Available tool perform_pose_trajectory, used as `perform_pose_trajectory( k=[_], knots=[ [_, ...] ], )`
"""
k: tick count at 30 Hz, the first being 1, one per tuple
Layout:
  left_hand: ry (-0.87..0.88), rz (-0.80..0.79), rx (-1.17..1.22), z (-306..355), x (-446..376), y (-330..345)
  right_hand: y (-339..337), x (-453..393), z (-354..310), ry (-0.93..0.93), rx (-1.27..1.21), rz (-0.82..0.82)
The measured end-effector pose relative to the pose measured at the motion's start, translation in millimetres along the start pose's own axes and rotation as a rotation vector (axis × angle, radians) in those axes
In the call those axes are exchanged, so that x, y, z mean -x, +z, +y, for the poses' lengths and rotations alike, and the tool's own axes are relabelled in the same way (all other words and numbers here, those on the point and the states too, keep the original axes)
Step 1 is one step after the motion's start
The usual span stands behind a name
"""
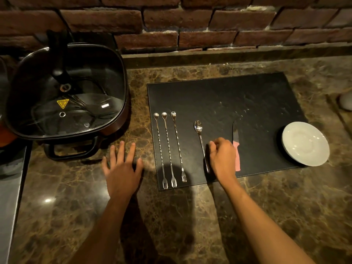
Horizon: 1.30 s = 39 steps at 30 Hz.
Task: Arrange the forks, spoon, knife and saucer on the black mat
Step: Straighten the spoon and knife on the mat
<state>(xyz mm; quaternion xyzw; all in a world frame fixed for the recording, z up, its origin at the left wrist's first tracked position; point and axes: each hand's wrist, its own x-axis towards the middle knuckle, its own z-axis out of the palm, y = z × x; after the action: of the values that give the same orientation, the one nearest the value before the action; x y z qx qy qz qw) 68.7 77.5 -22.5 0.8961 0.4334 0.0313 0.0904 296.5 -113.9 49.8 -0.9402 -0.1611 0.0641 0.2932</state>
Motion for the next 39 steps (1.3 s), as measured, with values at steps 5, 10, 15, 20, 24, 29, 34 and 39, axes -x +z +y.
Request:
perform_pose_trajectory(
  k=[5, 10, 15, 20, 24, 29, 34, 39],
  knots=[
    [-0.039, 0.060, 0.174, 28, 14, -19, -37, 0, 41, 0.083, 0.002, 0.072],
    [0.329, 0.066, 0.269, 112, 77, -21, -47, -6, 68, 0.127, 0.044, -0.065],
    [0.782, -0.173, 0.090, 188, 146, 8, -46, -3, 65, 0.065, 0.082, -0.088],
    [0.772, -0.347, -0.118, 205, 148, 18, -45, -1, 69, 0.027, 0.128, -0.119],
    [0.749, -0.373, -0.128, 206, 149, 21, -45, -2, 68, 0.037, 0.162, -0.163],
    [0.740, -0.406, -0.119, 208, 149, 18, -46, -6, 66, 0.020, 0.168, -0.200],
    [0.738, -0.413, -0.118, 209, 148, 16, -46, -7, 66, -0.005, 0.173, -0.229],
    [0.739, -0.416, -0.114, 209, 148, 14, -47, -7, 68, -0.019, 0.170, -0.237]
  ],
)
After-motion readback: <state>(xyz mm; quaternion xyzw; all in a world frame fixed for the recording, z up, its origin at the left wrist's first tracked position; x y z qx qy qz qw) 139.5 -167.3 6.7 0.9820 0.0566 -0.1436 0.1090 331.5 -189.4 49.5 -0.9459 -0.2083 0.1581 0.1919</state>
